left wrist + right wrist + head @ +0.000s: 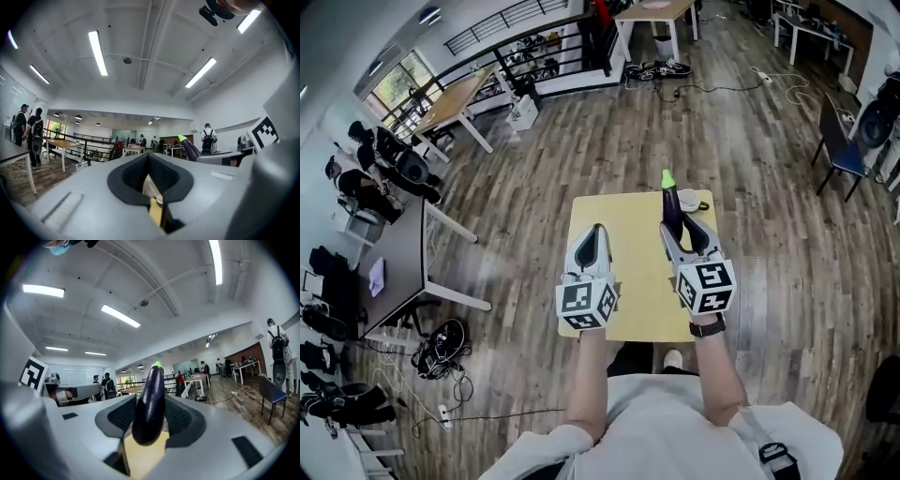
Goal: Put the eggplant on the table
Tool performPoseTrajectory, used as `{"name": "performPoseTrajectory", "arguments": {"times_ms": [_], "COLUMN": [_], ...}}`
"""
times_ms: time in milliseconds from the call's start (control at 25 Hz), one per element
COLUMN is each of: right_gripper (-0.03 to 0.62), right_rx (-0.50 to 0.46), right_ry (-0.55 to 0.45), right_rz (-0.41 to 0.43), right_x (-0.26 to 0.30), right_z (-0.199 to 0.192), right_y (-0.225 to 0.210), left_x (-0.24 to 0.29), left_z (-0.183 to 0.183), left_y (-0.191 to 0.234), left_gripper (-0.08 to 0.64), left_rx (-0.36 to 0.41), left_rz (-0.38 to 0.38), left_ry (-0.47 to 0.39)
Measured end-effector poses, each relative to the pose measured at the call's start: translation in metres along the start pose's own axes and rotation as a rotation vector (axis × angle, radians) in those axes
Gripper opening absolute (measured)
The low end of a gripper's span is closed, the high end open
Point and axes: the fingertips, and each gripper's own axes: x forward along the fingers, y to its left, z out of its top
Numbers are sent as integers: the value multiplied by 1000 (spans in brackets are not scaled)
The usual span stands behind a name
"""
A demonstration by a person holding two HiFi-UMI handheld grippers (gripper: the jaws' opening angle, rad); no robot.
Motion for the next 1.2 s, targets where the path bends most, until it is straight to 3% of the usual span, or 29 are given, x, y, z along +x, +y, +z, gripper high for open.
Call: {"name": "performPoseTrajectory", "arguments": {"times_ms": [520, 800, 1040, 1200], "right_gripper": [192, 192, 193, 193], "right_rx": [-8, -18, 26, 97], "right_ry": [71, 177, 281, 346], "right_rz": [21, 20, -27, -57], "right_x": [95, 138, 169, 178], "right_z": [-35, -66, -117, -153], "right_y": [-2, -2, -24, -34], "left_x": [68, 100, 126, 135], "left_z": [-30, -64, -115, -144], "left_y": [46, 80, 103, 113], "left_gripper": [8, 8, 8, 6], "left_rx": [4, -12, -54, -129], "left_rz": [-40, -5, 14, 24], "left_ry": [31, 134, 199, 234]}}
